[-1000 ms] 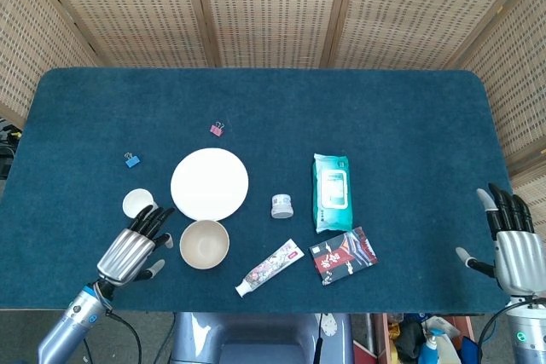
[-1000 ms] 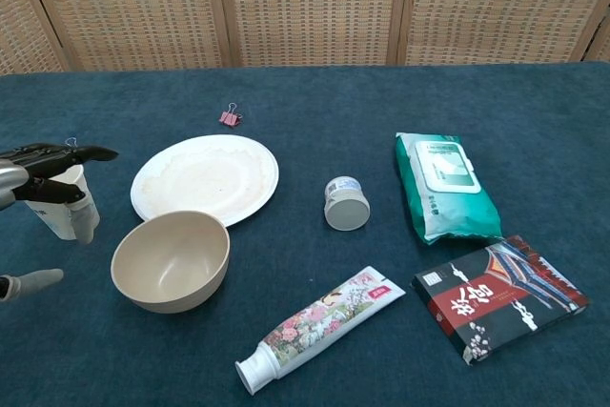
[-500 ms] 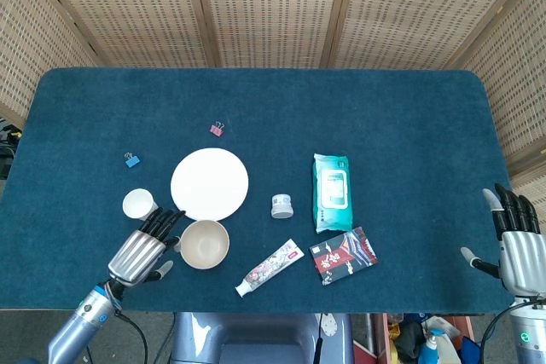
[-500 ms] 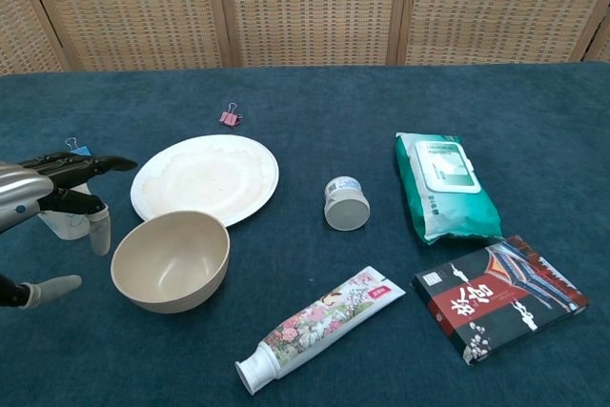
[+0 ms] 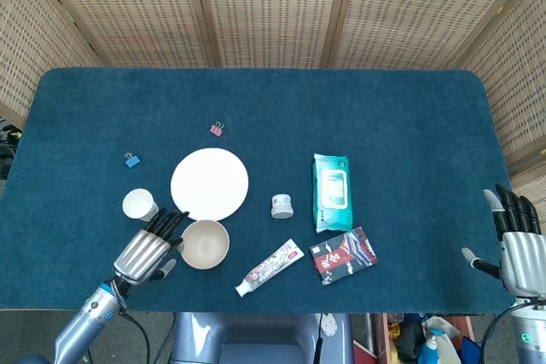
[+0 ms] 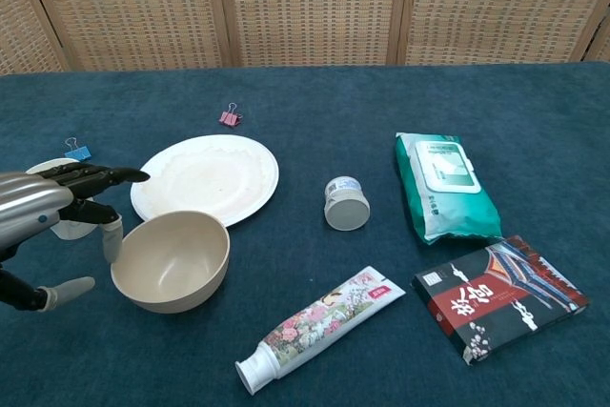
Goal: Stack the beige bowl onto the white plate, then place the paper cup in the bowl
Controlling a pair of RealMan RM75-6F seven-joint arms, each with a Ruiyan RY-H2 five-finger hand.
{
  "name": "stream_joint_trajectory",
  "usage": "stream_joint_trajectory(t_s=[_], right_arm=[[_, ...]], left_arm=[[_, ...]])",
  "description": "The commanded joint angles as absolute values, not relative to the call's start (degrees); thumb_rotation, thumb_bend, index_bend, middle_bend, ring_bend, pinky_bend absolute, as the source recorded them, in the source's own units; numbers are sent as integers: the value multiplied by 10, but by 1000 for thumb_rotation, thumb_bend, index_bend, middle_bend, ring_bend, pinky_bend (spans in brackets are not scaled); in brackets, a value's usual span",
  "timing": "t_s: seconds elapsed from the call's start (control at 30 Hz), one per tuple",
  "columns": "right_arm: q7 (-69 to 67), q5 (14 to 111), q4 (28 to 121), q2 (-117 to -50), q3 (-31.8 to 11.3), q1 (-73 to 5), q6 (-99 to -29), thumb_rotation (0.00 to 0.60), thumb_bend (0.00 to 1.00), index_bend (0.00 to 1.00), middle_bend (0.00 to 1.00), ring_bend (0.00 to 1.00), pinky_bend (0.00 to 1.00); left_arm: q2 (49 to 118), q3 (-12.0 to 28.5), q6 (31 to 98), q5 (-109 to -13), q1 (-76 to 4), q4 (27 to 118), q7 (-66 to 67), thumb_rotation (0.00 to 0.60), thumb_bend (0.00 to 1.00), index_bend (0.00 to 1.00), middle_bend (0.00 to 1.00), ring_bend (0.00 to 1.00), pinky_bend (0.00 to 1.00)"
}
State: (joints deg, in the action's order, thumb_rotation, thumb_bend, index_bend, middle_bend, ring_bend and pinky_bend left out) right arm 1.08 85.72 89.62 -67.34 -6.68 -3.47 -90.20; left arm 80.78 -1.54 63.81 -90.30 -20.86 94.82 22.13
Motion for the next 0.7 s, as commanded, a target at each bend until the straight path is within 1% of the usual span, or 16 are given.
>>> stream_joint_trajectory(t_s=[0.03,0.3,0.33,0.37,0.47,0.6,0.7], right_arm=[[9,856,896,-673,-67,-34,-902,600,121,0,0,0,0],[1,853,895,-670,-69,-33,-902,600,121,0,0,0,0],[1,854,895,-670,-69,-33,-903,600,121,0,0,0,0],[0,854,895,-670,-69,-32,-903,600,121,0,0,0,0],[-2,854,896,-669,-69,-31,-904,600,121,0,0,0,0],[-4,854,896,-669,-69,-31,-905,600,121,0,0,0,0],[-5,854,896,-668,-69,-31,-904,600,121,0,0,0,0]], left_arm=[[818,-12,630,-899,-216,941,226,600,364,467,0,0,0],[837,-10,612,-887,-230,932,253,600,370,467,0,0,0],[871,-32,591,-889,-229,940,250,600,372,467,0,0,0],[865,-31,621,-884,-212,935,245,600,374,467,0,0,0],[858,-24,617,-879,-220,934,250,600,393,482,0,0,0],[864,-19,620,-882,-225,923,264,600,452,561,0,0,0],[873,-16,636,-892,-225,909,268,600,468,641,0,0,9]])
